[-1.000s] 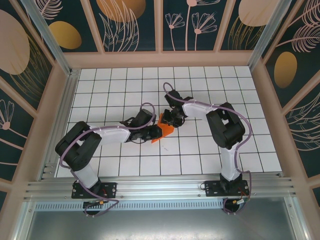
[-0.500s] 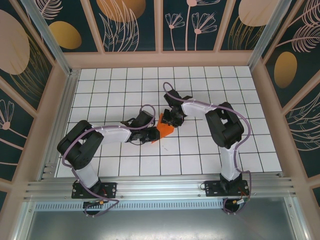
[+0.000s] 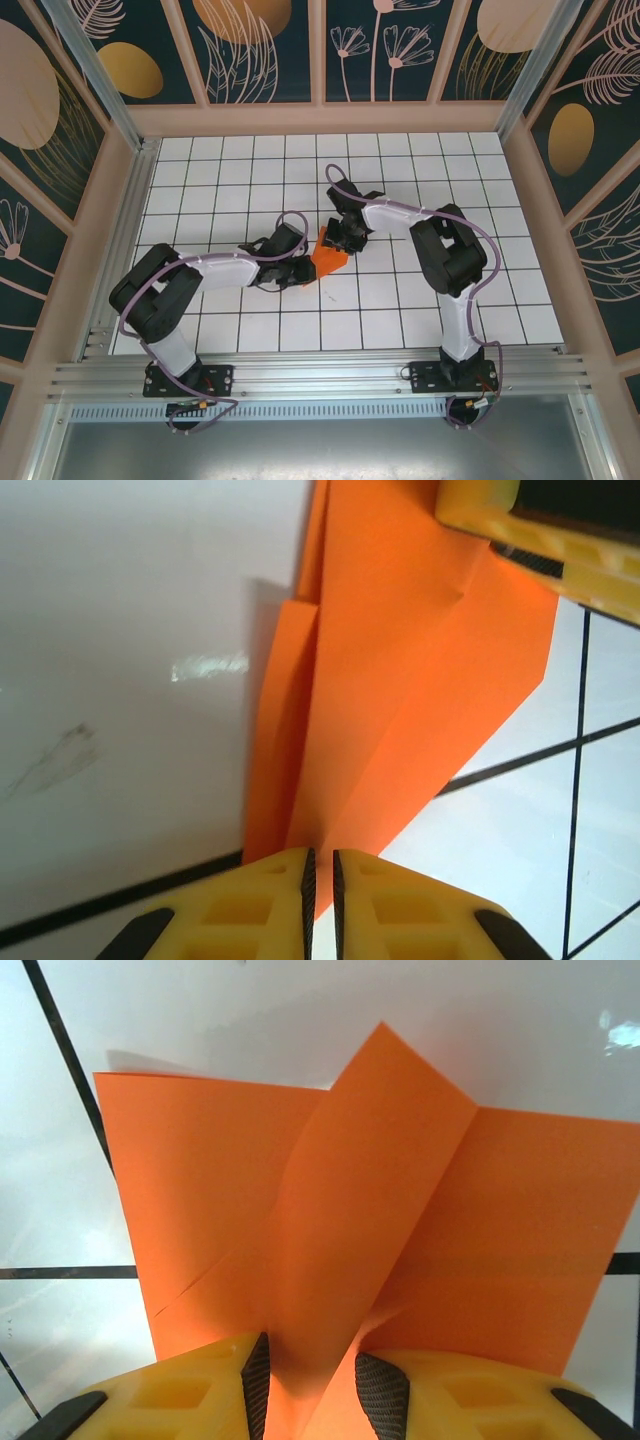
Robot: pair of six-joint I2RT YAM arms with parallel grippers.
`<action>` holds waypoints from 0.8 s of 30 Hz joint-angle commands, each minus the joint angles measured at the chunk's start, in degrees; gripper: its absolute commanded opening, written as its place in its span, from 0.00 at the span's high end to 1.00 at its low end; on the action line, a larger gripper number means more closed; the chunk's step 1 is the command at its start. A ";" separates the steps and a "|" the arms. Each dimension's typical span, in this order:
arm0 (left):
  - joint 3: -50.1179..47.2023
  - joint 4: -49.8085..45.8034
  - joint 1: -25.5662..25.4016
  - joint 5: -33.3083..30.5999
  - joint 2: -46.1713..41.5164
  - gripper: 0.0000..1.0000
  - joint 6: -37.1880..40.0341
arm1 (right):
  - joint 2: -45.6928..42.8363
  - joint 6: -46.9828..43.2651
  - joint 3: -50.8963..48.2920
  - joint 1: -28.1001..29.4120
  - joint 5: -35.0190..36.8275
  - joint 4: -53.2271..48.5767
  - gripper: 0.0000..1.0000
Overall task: Fold a paper plane with a square sheet of paper (pick it up from the middle)
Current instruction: Fourth fold the wing at the center of the table.
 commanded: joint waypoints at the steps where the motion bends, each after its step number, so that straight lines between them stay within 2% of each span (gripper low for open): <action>1: -2.38 -4.83 -0.19 2.35 -2.38 0.85 1.05 | 13.50 0.65 -6.30 -1.63 16.34 -7.27 0.62; 4: -3.21 -6.53 -0.18 3.31 -3.20 0.86 2.28 | 13.58 0.64 -6.23 -1.63 16.41 -7.19 0.62; 7: -1.23 -9.87 -0.23 0.72 -4.26 0.88 3.95 | 13.60 0.64 -6.12 -1.68 16.32 -7.07 0.62; 12: -0.57 -2.52 -0.21 6.17 -6.42 0.87 1.09 | 13.50 0.72 -6.38 -1.57 16.33 -6.98 0.63; 19: 1.14 -0.38 -0.36 3.25 -2.40 0.87 -0.65 | 13.69 0.77 -6.48 -1.57 16.24 -6.87 0.63; 24: 2.64 0.05 -0.42 3.41 0.19 0.86 -0.34 | 13.93 0.90 -6.32 -1.61 16.23 -7.00 0.63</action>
